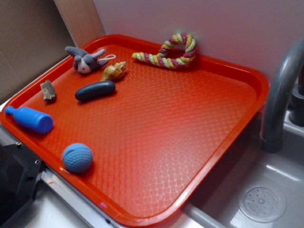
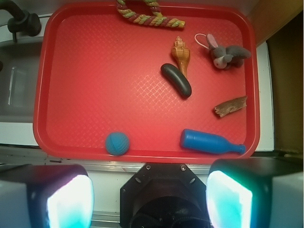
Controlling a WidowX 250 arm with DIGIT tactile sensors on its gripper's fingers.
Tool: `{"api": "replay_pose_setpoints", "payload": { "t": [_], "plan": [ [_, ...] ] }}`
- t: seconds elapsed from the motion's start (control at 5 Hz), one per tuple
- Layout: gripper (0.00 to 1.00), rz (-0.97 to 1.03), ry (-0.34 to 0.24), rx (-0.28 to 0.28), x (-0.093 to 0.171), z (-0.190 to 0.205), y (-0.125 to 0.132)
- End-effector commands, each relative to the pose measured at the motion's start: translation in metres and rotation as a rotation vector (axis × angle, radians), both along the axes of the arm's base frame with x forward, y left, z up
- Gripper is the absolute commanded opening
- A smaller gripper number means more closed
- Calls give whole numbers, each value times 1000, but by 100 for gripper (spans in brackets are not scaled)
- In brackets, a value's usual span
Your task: Grab the wood chip.
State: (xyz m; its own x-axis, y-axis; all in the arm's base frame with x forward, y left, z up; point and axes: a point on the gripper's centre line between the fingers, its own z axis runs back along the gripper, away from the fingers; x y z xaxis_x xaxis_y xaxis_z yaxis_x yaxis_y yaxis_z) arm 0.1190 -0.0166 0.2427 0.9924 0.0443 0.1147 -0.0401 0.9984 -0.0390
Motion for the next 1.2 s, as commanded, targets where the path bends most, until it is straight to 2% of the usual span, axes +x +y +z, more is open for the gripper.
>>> {"api": "replay_pose_setpoints", "payload": {
  "t": [0.0, 0.2, 0.4, 0.6, 0.8, 1.0],
  "plan": [
    [100, 0, 0, 0, 0, 0, 0],
    [100, 250, 11, -14, 50, -50, 41],
    [100, 500, 2, -28, 86, -85, 85],
    [100, 749, -53, -41, 82, -118, 123],
    [100, 992, -101, -20, 51, -139, 128],
    [100, 999, -90, 44, 34, -167, 141]
  ]
}}
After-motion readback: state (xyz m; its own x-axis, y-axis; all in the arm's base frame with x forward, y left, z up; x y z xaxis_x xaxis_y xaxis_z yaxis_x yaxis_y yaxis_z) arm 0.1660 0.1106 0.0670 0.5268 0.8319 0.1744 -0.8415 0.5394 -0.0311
